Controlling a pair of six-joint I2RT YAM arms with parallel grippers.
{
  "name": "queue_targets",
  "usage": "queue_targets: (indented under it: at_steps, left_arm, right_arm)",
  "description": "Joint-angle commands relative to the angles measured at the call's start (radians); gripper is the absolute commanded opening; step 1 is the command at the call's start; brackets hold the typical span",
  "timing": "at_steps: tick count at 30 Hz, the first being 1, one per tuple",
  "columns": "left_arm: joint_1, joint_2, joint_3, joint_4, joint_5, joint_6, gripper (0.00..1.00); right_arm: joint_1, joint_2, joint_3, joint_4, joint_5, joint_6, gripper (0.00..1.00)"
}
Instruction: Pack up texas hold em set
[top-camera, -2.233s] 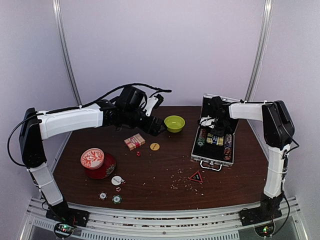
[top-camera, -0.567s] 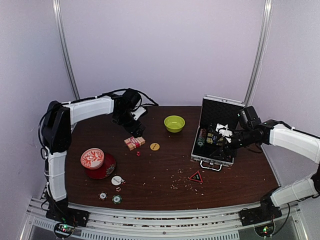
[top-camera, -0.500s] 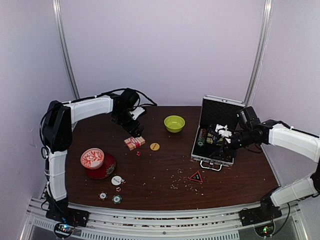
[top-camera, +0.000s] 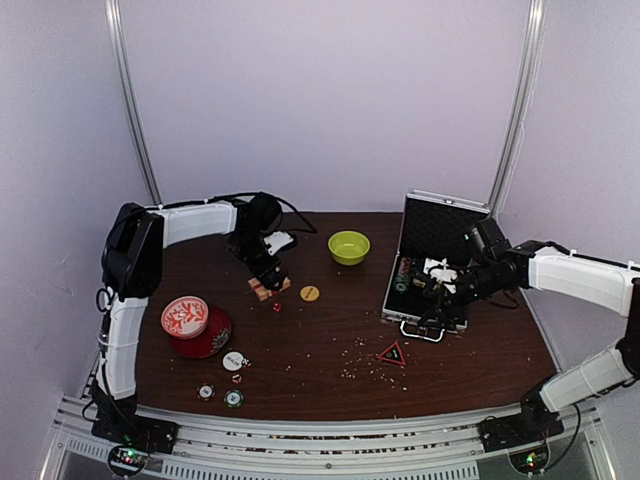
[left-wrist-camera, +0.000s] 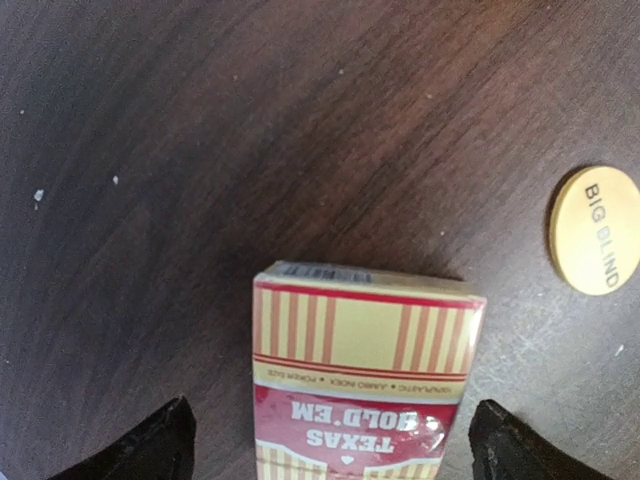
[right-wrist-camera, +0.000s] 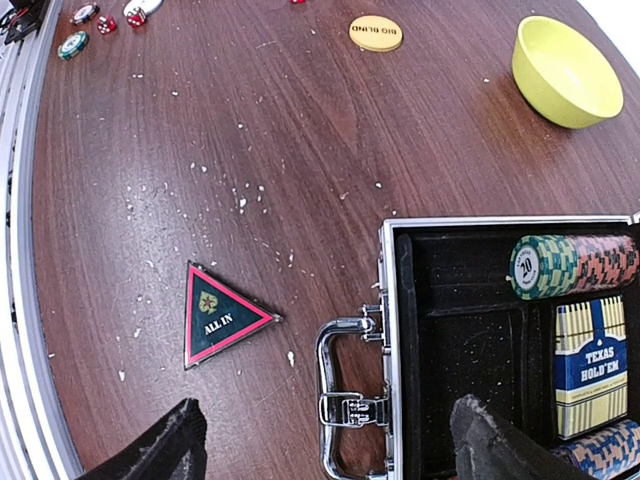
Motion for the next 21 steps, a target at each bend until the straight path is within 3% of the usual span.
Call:
queue_targets:
  at_steps: [1,5,11,21]
  left_arm:
    - [0.016,0.027,0.03,0.01,-0.007,0.037,0.98]
    - [0.024,0.039,0.033,0.01,0.046,0.044,0.97]
    - [0.023,0.044,0.032,0.0,0.1,0.053,0.88]
    - [0.023,0.055,0.033,-0.006,0.08,0.037,0.86]
  right_arm:
    - [0.011,0.012,0.023,-0.019,0.024,-0.014,0.85]
    - [0.016,0.022,0.025,-0.022,0.033,-0.018,0.85]
    - [0.022,0.036,0.027,-0.029,0.051,-0.026,0.85]
    - [0.033,0.048,0.03,-0.031,0.07,-0.028,0.85]
